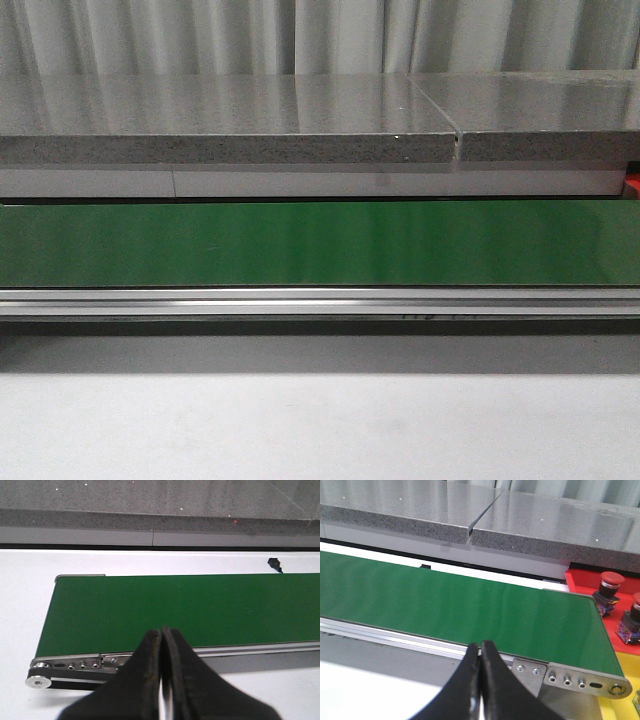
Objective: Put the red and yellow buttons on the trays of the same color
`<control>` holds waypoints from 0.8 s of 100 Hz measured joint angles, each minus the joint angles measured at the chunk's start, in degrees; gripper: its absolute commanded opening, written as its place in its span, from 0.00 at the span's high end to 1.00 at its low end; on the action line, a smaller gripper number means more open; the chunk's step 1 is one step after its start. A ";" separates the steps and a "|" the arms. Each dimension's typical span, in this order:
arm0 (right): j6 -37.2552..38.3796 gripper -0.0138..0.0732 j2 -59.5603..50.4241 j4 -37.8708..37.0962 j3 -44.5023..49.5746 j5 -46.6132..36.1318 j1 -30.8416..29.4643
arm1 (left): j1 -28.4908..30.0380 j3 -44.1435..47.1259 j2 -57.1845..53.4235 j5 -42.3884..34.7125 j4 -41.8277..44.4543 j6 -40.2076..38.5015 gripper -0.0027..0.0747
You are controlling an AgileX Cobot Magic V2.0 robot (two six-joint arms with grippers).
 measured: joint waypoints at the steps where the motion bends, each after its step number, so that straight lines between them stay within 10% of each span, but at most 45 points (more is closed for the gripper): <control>1: 0.00 0.92 0.00 0.00 0.00 0.00 0.00 | 0.00 0.00 0.00 0.00 0.00 0.00 0.99; 45: 0.00 0.92 0.00 0.00 0.00 0.00 0.00 | 0.00 6.94 -1.00 -15.81 4.17 -0.12 0.99; 80: 0.00 0.92 0.00 0.00 0.00 0.00 0.00 | -3.73 17.17 -8.55 -26.65 23.13 -15.57 0.99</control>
